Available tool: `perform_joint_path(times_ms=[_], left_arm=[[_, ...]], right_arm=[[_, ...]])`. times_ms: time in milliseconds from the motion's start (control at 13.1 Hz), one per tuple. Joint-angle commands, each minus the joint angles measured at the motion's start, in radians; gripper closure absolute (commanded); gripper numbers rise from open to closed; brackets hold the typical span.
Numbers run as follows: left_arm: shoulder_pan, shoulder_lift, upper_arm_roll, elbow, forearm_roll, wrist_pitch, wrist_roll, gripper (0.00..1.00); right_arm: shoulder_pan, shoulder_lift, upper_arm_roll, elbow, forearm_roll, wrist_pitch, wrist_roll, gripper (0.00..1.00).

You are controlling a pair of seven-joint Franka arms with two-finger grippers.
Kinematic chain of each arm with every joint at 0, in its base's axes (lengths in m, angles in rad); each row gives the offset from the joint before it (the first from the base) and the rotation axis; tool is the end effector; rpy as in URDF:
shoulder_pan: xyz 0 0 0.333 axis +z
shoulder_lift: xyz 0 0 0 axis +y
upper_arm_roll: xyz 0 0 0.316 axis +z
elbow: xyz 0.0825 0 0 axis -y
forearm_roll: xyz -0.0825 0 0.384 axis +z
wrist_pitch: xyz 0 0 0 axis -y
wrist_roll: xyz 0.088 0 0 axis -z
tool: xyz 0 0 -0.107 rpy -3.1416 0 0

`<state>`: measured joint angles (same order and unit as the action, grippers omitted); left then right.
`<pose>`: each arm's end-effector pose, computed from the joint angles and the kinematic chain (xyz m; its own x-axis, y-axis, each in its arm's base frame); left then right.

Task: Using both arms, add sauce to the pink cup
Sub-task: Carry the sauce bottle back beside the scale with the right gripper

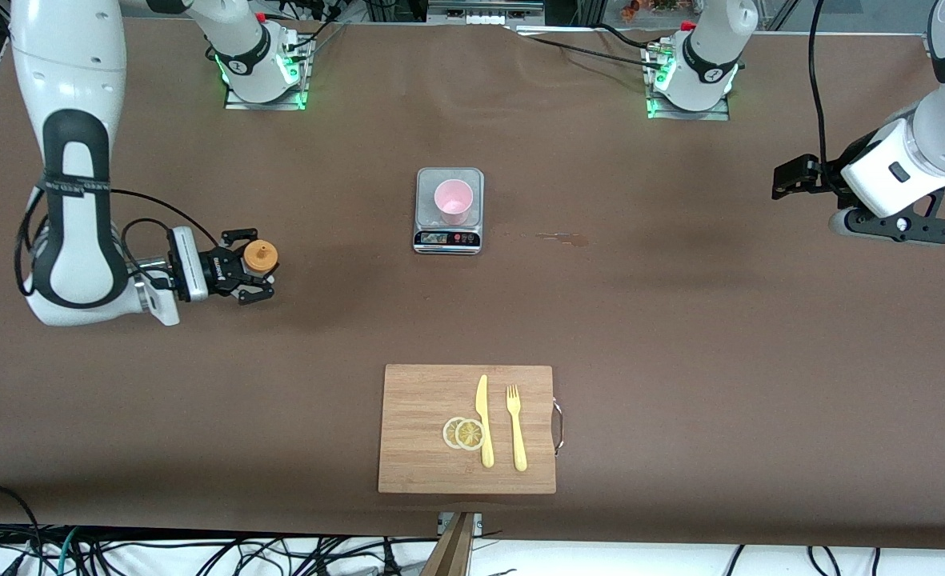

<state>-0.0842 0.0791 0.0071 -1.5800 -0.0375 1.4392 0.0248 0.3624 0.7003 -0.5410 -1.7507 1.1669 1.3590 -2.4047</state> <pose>0.5575 -0.0476 0.5663 0.9705 -0.1047 -0.2171 -0.0978 -0.9943 0.0422 0.5904 0.0363 0.2093 0.0185 0.4433 0.8962 0.9302 0.3209 -0.1779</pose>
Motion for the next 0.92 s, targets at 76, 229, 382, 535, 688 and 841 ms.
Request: perform_joint_path(times_ms=[76, 229, 382, 535, 688, 841], left_arm=[[0.006, 0.016, -0.006, 0.028, 0.007, -0.008, -0.006, 0.0], [0.004, 0.016, -0.006, 0.028, 0.007, -0.008, -0.006, 0.0], [0.006, 0.016, -0.006, 0.028, 0.007, -0.008, -0.006, 0.0], [0.004, 0.016, -0.006, 0.028, 0.007, -0.008, -0.006, 0.0], [0.006, 0.016, -0.006, 0.028, 0.007, -0.008, -0.006, 0.0], [0.006, 0.016, -0.006, 0.028, 0.007, -0.008, -0.006, 0.0]], right_arm=[[0.019, 0.048, -0.01, -0.096, 0.13, -0.043, -0.176, 0.92], [0.029, 0.071, -0.004, -0.131, 0.201, -0.055, -0.256, 0.92], [0.041, 0.09, 0.003, -0.142, 0.259, -0.089, -0.277, 0.92], [0.049, 0.1, 0.024, -0.145, 0.31, -0.093, -0.293, 0.92], [0.05, 0.116, 0.053, -0.164, 0.368, -0.095, -0.31, 0.9], [0.052, 0.137, 0.071, -0.168, 0.398, -0.109, -0.317, 0.86]])
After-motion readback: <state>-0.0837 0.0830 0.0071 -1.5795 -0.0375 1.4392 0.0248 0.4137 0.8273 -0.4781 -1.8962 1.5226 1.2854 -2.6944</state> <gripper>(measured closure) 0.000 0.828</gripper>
